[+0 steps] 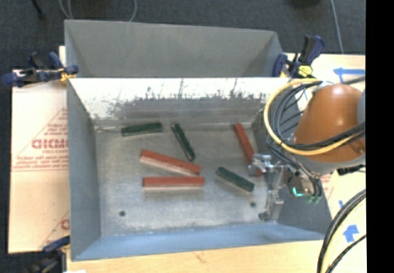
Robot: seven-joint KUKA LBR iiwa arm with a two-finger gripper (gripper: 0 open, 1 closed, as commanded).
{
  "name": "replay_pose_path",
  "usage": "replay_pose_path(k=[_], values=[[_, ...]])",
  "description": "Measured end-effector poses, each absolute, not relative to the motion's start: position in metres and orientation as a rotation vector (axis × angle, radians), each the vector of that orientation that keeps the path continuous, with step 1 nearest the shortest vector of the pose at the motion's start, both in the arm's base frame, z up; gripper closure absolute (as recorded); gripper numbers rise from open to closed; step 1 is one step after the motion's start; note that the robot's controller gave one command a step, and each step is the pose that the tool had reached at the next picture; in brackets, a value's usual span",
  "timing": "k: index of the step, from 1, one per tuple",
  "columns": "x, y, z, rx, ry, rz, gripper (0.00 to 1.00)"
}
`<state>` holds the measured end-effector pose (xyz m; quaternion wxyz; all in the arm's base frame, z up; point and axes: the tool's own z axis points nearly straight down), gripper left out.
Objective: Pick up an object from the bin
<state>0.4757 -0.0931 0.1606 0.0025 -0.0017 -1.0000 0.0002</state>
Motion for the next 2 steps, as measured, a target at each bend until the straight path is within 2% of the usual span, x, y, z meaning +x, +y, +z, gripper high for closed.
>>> replay_pose_path(k=[1,2], values=[[0.534,-0.0921,0.0672,0.019,-3.146,0.003,0.0],[0.5337,-0.0922,0.0711,0.024,-3.148,0.005,1.0]])
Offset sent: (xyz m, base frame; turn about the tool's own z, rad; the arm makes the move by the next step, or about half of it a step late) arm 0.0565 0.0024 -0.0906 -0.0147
